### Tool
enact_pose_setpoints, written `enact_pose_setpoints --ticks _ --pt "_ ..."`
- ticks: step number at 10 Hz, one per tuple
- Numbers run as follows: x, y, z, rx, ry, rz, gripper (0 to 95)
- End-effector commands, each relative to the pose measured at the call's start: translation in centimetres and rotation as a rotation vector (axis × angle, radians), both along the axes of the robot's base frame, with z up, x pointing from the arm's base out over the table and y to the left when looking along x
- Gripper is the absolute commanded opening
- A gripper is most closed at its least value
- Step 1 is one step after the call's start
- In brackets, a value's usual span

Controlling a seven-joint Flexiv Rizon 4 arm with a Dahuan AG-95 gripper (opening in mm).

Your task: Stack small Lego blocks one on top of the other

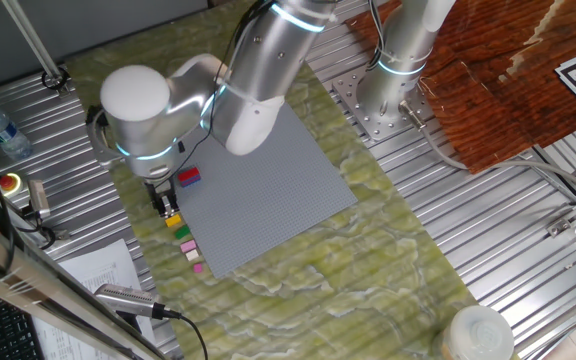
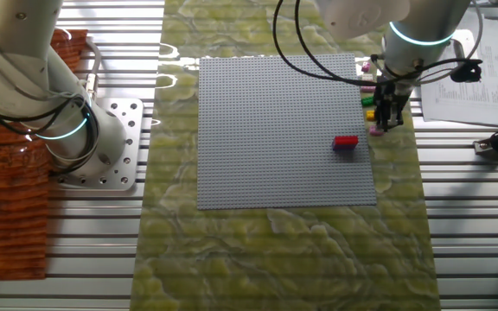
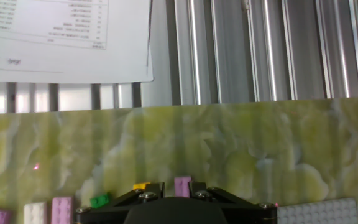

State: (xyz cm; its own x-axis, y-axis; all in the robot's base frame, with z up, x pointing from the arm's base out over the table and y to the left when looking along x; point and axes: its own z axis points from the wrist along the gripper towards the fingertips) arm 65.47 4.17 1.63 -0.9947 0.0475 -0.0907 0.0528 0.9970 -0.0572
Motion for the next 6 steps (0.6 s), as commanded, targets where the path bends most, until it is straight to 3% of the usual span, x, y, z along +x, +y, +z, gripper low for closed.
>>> enact_pose_setpoints --ticks 1,6 --pt "-0.27 -0.22 0.2 -0.007 0.006 0.0 19.0" --pt "-0.15 -0.65 0.14 -0.002 0.004 -0.003 19.0"
